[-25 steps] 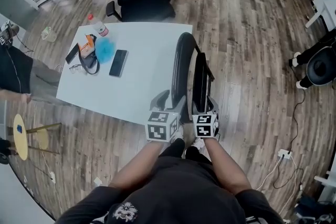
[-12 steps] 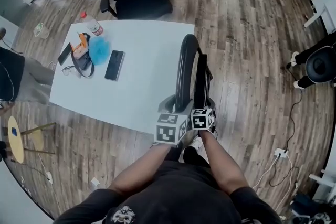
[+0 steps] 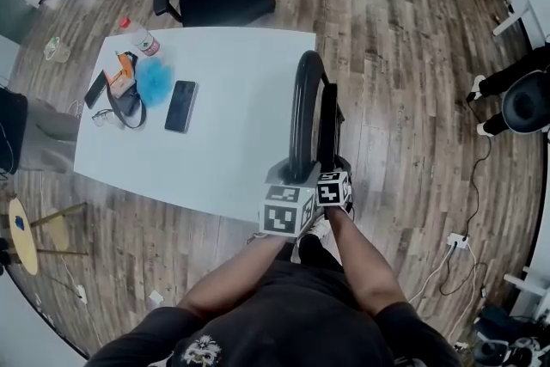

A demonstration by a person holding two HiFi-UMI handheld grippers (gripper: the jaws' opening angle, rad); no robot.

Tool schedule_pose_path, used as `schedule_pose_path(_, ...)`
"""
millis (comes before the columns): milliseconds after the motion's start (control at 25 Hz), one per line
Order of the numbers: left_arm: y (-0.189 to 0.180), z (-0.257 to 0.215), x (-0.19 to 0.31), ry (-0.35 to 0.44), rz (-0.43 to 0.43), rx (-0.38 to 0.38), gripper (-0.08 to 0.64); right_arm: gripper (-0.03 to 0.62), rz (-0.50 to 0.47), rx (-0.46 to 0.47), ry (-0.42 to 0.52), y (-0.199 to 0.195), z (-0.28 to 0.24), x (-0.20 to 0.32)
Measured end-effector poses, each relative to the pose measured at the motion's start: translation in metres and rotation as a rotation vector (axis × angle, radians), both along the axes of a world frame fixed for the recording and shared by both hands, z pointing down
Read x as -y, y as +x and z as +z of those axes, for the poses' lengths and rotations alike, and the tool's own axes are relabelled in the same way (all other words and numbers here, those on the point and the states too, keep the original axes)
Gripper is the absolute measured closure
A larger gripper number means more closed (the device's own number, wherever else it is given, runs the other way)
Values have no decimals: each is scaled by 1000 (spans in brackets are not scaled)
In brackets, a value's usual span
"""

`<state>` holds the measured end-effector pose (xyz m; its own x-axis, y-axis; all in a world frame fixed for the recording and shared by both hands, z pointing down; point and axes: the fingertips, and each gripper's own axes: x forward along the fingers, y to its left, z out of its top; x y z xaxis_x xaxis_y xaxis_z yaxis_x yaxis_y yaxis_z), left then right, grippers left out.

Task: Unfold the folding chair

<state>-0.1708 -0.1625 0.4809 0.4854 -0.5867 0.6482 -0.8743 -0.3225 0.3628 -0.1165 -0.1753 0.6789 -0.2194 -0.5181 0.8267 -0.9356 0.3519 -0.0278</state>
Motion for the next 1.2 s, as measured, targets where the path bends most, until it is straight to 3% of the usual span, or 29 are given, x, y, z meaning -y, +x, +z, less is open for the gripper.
schedule_pose_path(320,-2,0,-2,-7,25,12,405,333,58,36,-3,4,-5,-3)
schedule_pose_path(560,-7,1,-2,-5,30,7,405,336,71,87,3,28,-10,-2)
schedule_pose_path(840,3,8,-5,-17,64,49,410,345,121,210,-18,95,-9,-8)
schedule_pose_path(1200,63,15,-3,-3,26,134,417,347,86,456,-40,206,-3,-11)
